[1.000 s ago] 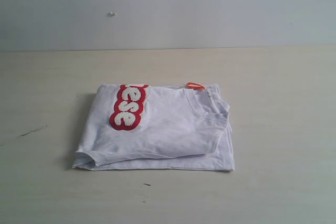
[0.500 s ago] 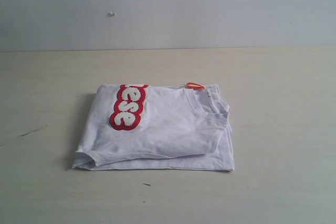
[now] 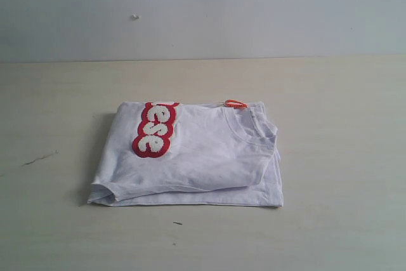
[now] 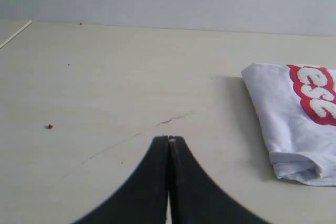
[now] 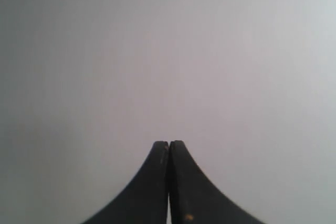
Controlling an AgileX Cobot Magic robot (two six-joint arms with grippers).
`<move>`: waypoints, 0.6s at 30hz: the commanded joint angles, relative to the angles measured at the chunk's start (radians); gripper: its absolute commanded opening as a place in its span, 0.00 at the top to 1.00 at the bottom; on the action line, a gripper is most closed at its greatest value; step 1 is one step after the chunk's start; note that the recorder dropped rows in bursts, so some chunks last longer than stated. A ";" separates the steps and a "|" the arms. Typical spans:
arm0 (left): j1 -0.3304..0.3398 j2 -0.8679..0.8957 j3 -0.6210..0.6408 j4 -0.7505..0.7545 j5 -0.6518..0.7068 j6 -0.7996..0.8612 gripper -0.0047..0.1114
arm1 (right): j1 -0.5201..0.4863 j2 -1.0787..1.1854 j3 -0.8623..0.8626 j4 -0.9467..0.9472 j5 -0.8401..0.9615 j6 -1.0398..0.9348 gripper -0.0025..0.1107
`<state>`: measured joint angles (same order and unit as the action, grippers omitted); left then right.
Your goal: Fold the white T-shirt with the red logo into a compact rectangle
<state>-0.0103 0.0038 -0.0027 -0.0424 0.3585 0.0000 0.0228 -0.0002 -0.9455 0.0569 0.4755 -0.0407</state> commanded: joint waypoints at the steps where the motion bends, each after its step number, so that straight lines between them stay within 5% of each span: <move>1: 0.001 -0.004 0.003 -0.002 -0.007 0.000 0.96 | -0.037 0.000 0.082 0.088 -0.092 0.001 0.98; 18: 0.001 -0.004 0.003 -0.002 -0.007 0.000 0.96 | -0.047 0.000 0.661 0.115 -0.191 0.001 0.98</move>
<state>-0.0103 0.0038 -0.0027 -0.0424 0.3585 0.0000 -0.0177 0.0034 -0.3460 0.1689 0.2951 -0.0407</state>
